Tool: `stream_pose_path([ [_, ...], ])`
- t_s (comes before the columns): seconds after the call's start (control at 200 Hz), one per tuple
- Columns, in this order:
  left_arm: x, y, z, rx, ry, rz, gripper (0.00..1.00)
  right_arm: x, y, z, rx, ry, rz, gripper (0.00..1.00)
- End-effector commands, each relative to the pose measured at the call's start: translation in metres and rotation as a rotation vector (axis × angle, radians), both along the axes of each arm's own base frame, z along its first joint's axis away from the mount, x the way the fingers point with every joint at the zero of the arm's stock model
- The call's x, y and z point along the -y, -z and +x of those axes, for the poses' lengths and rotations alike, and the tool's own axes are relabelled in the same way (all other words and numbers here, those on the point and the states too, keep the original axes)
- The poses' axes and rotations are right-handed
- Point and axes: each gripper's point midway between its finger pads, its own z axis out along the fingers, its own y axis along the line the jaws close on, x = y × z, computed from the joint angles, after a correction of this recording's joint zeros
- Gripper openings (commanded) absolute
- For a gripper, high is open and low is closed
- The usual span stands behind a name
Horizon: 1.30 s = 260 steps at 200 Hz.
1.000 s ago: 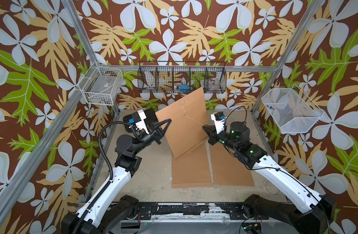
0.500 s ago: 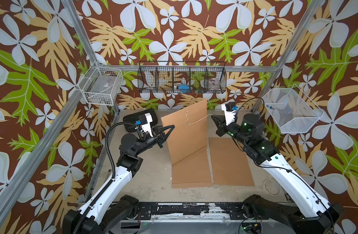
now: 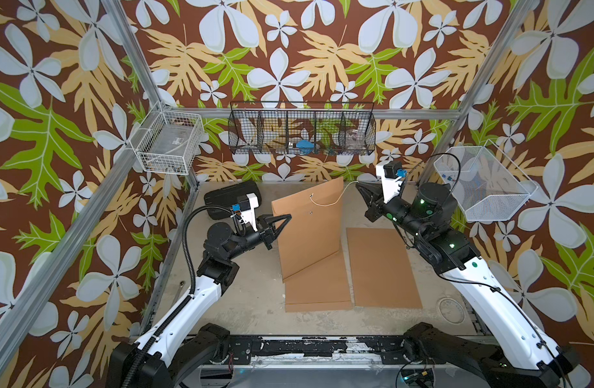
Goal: Open the file bag
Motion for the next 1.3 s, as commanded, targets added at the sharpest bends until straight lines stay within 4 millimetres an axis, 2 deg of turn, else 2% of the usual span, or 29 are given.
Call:
stream_pose_path([
  [0.0, 0.000, -0.002, 0.000, 0.027, 0.005, 0.000, 0.00, -0.005, -0.007, -0.007, 0.014, -0.044, 0.013, 0.00],
  [0.23, 0.001, -0.008, 0.002, 0.038, 0.005, -0.010, 0.00, -0.019, -0.005, -0.026, -0.001, -0.172, 0.016, 0.00],
  [0.26, 0.000, -0.011, 0.001, 0.049, 0.003, -0.011, 0.00, -0.018, -0.003, -0.027, -0.007, -0.168, 0.015, 0.03],
  [0.36, 0.000, -0.021, 0.004, 0.082, -0.017, 0.009, 0.00, -0.014, 0.015, -0.029, -0.038, -0.154, -0.010, 0.15],
  [0.535, -0.001, -0.041, 0.007, 0.154, -0.041, 0.054, 0.00, -0.009, 0.056, -0.030, -0.118, -0.127, -0.045, 0.27],
  [0.771, -0.001, -0.061, 0.014, 0.214, -0.077, 0.130, 0.00, 0.003, 0.086, -0.028, -0.151, -0.062, -0.046, 0.33],
  [0.876, 0.002, -0.069, 0.007, 0.245, -0.046, 0.139, 0.00, 0.009, 0.088, -0.024, -0.144, -0.049, -0.022, 0.34],
  [1.026, 0.007, -0.070, -0.005, 0.261, 0.021, 0.121, 0.00, 0.018, 0.083, -0.016, -0.147, -0.086, 0.052, 0.38],
  [1.296, 0.012, -0.062, -0.029, 0.248, 0.136, 0.083, 0.00, 0.003, 0.069, -0.017, -0.125, -0.262, 0.112, 0.47],
])
